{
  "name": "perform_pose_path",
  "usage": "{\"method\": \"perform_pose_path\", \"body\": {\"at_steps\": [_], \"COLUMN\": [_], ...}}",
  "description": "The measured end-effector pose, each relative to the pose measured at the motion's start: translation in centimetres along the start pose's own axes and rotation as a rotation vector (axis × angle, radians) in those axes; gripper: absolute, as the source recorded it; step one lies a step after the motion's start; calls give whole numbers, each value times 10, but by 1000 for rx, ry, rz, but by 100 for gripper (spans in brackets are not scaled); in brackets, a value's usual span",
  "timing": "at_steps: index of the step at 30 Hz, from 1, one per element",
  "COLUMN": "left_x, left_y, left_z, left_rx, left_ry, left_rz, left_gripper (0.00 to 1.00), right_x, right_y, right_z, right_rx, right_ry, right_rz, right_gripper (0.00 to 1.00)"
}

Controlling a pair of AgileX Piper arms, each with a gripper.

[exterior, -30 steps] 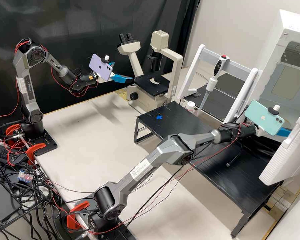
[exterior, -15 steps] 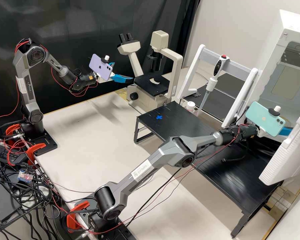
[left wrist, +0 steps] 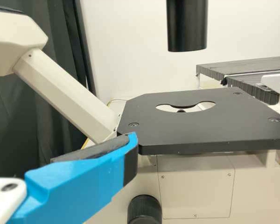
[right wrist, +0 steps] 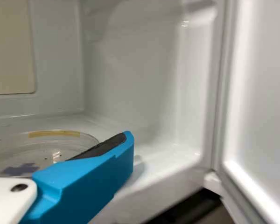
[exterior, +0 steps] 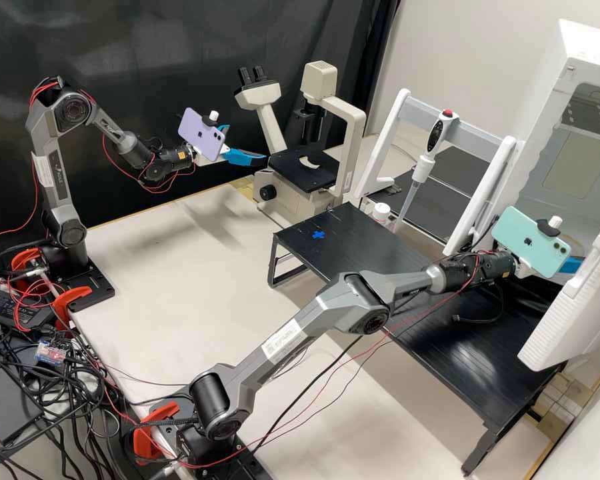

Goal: Move the petri dish to the microscope

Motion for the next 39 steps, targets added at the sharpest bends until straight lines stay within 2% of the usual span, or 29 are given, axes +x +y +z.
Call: {"method": "perform_pose_path", "body": {"at_steps": [1,5,8,14,17,22,24,32,35,39], "left_x": [0,0,0,0,0,0,0,0,0,0], "left_y": [0,0,0,0,0,0,0,0,0,0], "left_z": [0,0,0,0,0,0,0,0,0,0], "left_rx": [0,0,0,0,0,0,0,0,0,0], "left_ry": [0,0,0,0,0,0,0,0,0,0], "left_rz": [0,0,0,0,0,0,0,0,0,0], "left_gripper": [100,100,100,100,100,100,100,100,100,100], "right_x": [-3,-13,-23,-41,-59,-107,-123,-189,-215,-251], "right_y": [2,7,10,12,16,19,21,19,18,15], "right_z": [1,6,9,19,23,30,31,40,37,26], "right_rx": [9,6,-15,6,32,98,114,132,136,128], "right_ry": [-11,-33,-24,37,82,132,142,150,182,264], "right_rz": [4,12,19,19,9,-8,-4,-1,12,35], "right_gripper": [0,0,0,0,0,0,0,0,0,0]}}
